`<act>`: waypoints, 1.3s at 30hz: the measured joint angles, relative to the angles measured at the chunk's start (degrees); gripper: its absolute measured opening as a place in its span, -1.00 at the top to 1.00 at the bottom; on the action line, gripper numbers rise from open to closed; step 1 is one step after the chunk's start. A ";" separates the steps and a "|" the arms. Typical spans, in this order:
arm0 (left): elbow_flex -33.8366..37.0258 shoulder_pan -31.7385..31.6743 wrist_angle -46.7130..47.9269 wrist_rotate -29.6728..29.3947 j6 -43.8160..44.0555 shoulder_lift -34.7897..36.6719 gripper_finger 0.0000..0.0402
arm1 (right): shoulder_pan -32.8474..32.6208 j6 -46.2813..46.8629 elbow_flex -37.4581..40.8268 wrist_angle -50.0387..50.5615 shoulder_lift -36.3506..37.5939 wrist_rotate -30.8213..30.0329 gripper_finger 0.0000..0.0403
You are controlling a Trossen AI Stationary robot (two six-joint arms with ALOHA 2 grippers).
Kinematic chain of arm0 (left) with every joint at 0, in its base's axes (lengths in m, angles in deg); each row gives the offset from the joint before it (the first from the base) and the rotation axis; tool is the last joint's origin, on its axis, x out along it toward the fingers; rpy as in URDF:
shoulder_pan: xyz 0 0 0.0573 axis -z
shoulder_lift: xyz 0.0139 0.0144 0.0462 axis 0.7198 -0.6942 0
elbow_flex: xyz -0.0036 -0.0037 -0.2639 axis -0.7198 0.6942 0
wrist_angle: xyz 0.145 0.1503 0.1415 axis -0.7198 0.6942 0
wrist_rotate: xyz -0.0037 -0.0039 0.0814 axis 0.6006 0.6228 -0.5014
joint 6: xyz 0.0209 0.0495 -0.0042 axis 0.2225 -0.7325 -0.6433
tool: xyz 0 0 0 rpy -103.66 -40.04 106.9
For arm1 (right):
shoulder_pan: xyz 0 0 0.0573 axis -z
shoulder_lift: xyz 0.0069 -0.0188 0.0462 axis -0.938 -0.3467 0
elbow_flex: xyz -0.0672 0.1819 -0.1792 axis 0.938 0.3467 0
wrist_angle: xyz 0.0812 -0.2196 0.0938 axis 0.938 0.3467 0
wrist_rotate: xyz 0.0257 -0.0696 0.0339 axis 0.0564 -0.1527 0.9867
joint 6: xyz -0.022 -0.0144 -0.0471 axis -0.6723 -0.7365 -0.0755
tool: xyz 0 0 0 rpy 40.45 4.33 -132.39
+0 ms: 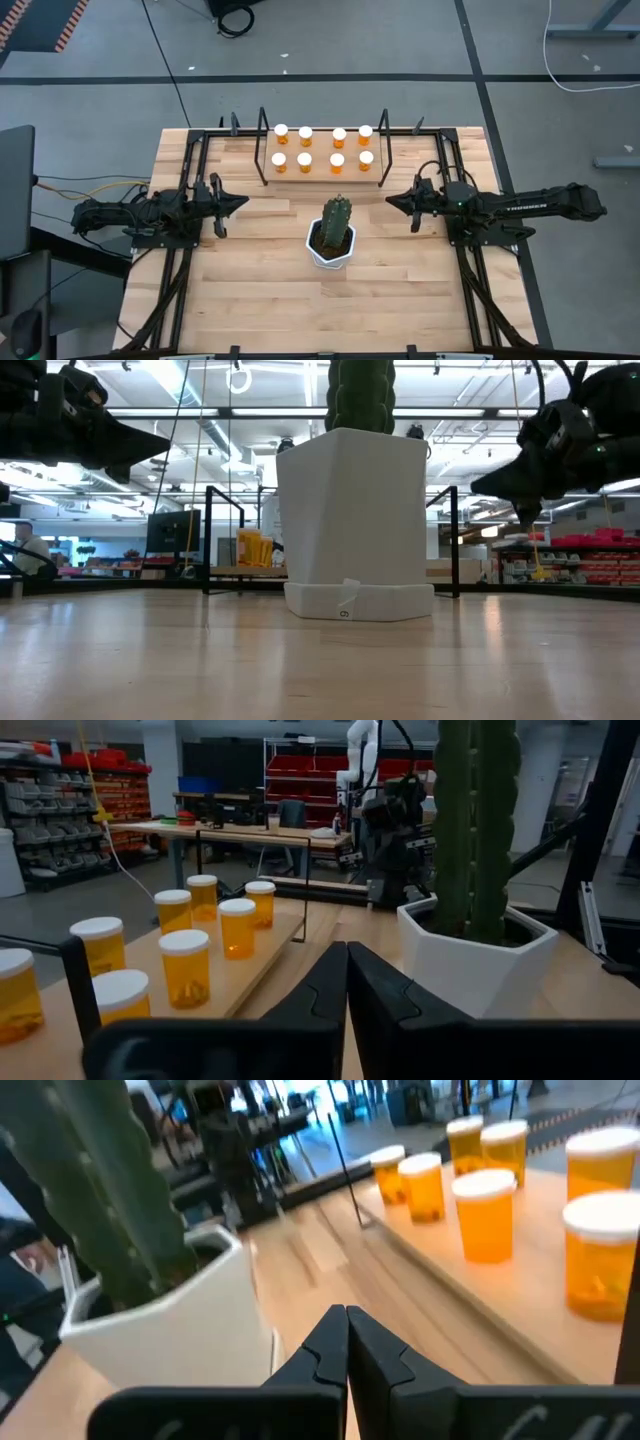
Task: Pick and place medicine bottles onto shelf by color
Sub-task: Return to Home Position
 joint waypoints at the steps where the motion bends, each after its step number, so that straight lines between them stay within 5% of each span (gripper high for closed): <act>1: 0.00 0.00 0.00 0.00 0.00 0.02 0.90 | 0.04 -0.35 0.01 -0.34 0.02 -0.13 0.97; 29: 0.02 0.02 -0.22 0.00 0.07 0.02 0.84 | -0.10 -5.65 -0.07 -0.62 1.52 0.46 0.94; 39: 0.02 0.09 0.00 0.04 0.09 0.11 0.89 | -0.10 -5.59 -0.09 19.49 7.54 0.55 0.93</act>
